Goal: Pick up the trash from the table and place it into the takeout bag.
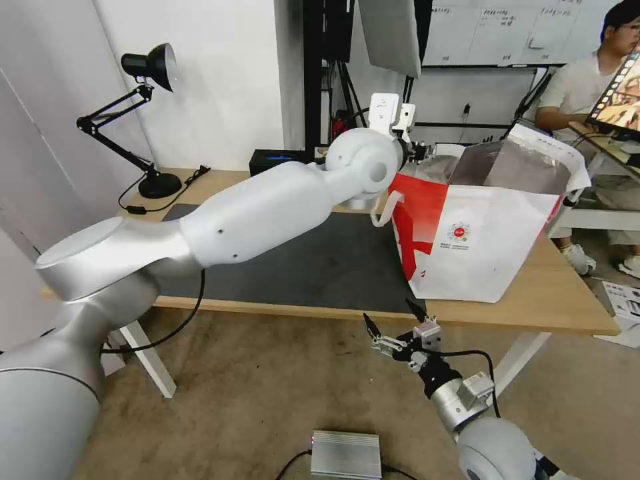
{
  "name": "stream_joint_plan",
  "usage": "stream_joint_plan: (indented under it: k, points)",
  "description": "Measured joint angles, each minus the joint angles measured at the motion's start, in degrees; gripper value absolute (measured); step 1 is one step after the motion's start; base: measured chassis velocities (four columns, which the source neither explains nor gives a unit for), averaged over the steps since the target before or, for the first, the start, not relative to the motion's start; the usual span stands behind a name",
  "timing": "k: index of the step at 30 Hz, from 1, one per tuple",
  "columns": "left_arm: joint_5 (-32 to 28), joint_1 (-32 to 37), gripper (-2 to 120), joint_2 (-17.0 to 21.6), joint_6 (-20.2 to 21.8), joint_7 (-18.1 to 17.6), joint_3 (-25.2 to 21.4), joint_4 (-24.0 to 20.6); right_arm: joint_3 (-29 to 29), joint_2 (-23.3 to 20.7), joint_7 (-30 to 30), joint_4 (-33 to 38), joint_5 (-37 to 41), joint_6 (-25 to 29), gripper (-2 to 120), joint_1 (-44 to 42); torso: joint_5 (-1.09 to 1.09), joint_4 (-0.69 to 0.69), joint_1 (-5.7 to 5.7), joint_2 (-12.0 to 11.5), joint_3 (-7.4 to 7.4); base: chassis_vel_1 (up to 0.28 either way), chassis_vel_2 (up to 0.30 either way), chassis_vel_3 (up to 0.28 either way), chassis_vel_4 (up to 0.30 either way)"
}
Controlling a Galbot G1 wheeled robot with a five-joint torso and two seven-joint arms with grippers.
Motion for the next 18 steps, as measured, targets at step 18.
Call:
stream_joint_plan:
  k: [18]
  points:
    - [12.9,20.1,100,25.3,-12.3,10.6,-10.7,-17.9,0.0,0.0,0.0,0.0,0.0,0.0,100,0.0,-0.03,0.01,0.00,0.0,0.00,0.000,0.000,0.000,0.000]
